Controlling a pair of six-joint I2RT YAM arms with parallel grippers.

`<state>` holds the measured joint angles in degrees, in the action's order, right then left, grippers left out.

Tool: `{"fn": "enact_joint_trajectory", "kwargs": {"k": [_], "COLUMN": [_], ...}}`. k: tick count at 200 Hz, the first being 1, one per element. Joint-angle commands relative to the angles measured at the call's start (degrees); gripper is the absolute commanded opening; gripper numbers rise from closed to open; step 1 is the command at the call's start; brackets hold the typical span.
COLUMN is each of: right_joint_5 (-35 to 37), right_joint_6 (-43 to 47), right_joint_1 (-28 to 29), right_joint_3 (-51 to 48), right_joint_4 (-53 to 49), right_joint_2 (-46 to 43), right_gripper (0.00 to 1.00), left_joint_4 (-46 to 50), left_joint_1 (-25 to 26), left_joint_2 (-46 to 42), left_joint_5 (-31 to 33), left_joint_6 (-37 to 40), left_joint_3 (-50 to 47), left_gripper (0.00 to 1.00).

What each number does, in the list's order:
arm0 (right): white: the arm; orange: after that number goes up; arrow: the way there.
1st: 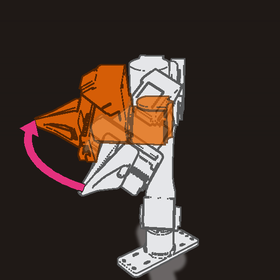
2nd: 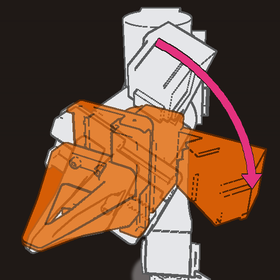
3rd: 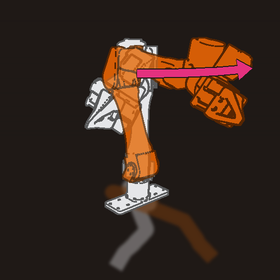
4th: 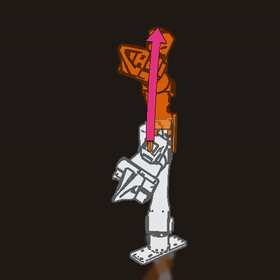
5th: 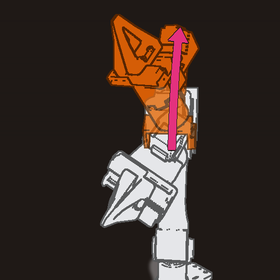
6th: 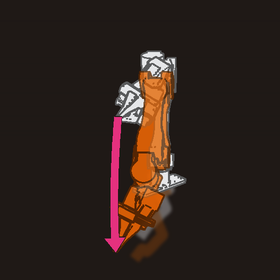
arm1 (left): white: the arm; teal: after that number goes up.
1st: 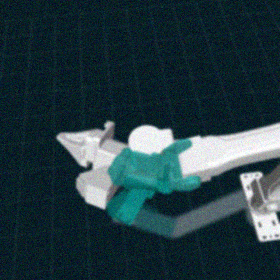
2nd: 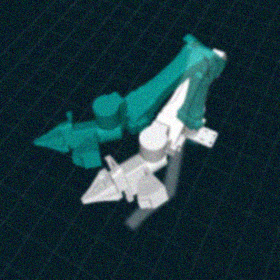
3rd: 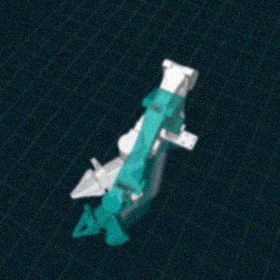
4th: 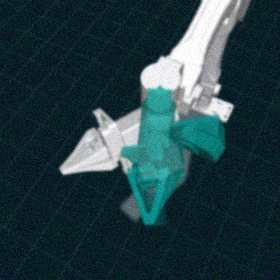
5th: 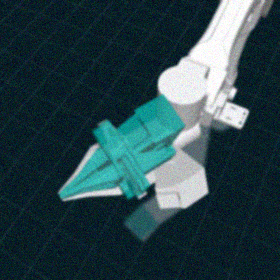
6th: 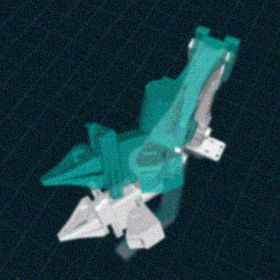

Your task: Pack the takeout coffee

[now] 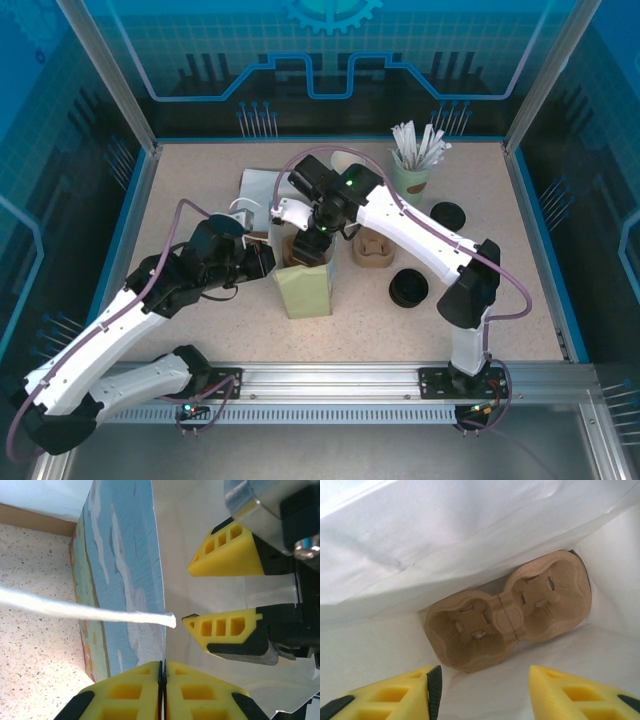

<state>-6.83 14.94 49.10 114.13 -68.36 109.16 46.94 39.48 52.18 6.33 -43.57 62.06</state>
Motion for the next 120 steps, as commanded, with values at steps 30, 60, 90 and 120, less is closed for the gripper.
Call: {"fn": "enact_joint_trajectory", "kwargs": {"k": [30, 60, 90, 120], "right_joint_5": [-2.46, -2.92, -3.19, -2.90], "right_joint_6": [-1.82, -2.52, -3.29, -4.54], "right_joint_1": [-0.45, -0.42, -0.40, -0.34], "right_joint_3": [-0.40, -0.33, -0.31, -0.70], "right_joint_4": [1.38, 1.64, 2.00, 2.73], "right_joint_2": [-1.28, -0.72, -0.27, -0.18], "right_gripper": [0.40, 0.30, 0.21, 0.09], "left_joint_4": [0.75, 0.81, 1.04, 1.04], "left_joint_1": [-0.12, -0.13, -0.13, -0.08], "left_joint_2": [-0.94, -1.03, -1.12, -1.38], "left_joint_5": [1.50, 1.55, 1.67, 1.85], "left_joint_6": [-0.63, -0.72, -0.90, -1.08], "left_joint_3": [-0.80, -0.98, -1.20, -1.15], "left_gripper": [0.13, 0.12, 0.12, 0.11]}}
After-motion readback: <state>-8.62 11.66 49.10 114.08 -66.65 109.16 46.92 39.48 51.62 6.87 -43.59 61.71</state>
